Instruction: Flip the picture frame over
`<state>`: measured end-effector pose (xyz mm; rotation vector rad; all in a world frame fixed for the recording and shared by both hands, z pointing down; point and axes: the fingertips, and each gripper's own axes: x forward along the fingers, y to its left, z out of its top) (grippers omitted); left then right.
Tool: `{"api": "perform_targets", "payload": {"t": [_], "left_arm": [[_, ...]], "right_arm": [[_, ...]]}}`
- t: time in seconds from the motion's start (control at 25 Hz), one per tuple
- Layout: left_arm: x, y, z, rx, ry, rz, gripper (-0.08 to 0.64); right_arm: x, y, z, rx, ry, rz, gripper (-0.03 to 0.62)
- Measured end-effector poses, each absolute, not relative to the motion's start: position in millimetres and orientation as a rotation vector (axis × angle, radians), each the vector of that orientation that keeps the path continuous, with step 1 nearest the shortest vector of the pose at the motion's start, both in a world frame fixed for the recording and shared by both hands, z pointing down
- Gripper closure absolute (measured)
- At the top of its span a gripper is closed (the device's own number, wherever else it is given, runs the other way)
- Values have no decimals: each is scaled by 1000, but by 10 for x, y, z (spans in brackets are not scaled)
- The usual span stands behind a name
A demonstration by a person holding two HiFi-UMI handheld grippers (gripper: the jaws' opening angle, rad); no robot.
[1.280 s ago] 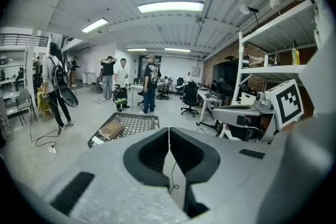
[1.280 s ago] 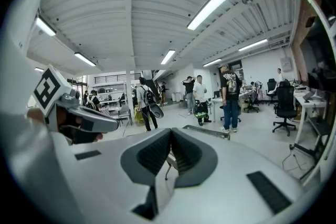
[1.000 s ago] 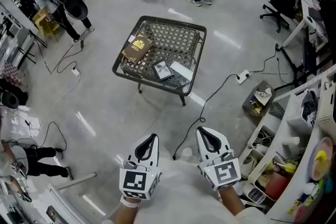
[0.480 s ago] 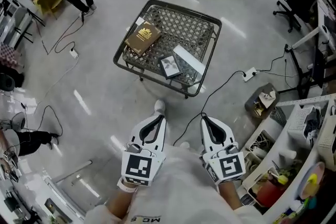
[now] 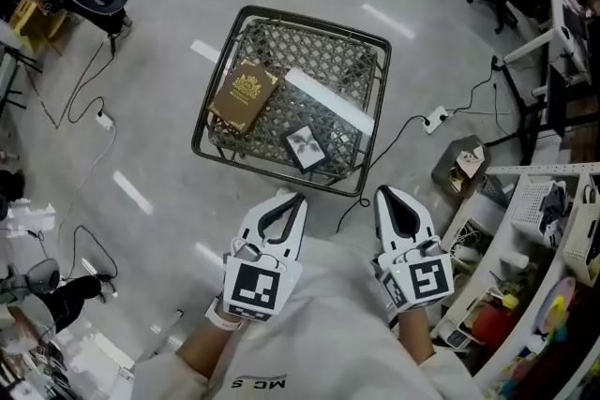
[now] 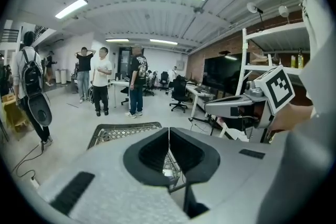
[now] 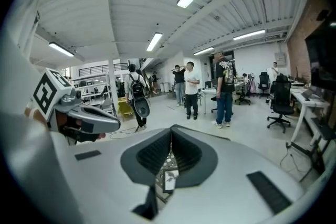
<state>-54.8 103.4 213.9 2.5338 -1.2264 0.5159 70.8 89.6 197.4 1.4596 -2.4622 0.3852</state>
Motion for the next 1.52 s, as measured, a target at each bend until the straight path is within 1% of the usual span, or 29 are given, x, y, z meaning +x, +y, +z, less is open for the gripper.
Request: {"api": "perform_targets", "payload": {"t": [0.24, 0.48, 0.96, 1.32, 1.4, 1.48, 1.52], "left_arm": [[-608, 570, 2389, 2536, -1085, 579, 531], [-548, 425, 2493, 2524, -1041, 622, 531], [-445, 340, 3005, 2544, -987, 718, 529], [-367, 385, 3565, 2505, -898, 785, 529], [-318, 433, 3728, 2508, -873, 801, 522], [-272, 466, 3873, 2486, -865, 800, 481], [-256, 473, 3945, 2476, -860, 802, 480]], "right_arm": [[739, 511, 2085, 1600, -2364, 501, 574], [627, 371, 2266, 1530, -2375, 567, 574], [456, 163, 2587, 1428, -2428, 470, 574], [285, 145, 3014, 1379, -2468, 506, 574], [283, 148, 3152, 1358, -2457, 513, 574], [291, 133, 3266, 1343, -2452, 517, 574], [294, 118, 3313, 1340, -2453, 518, 574]]}}
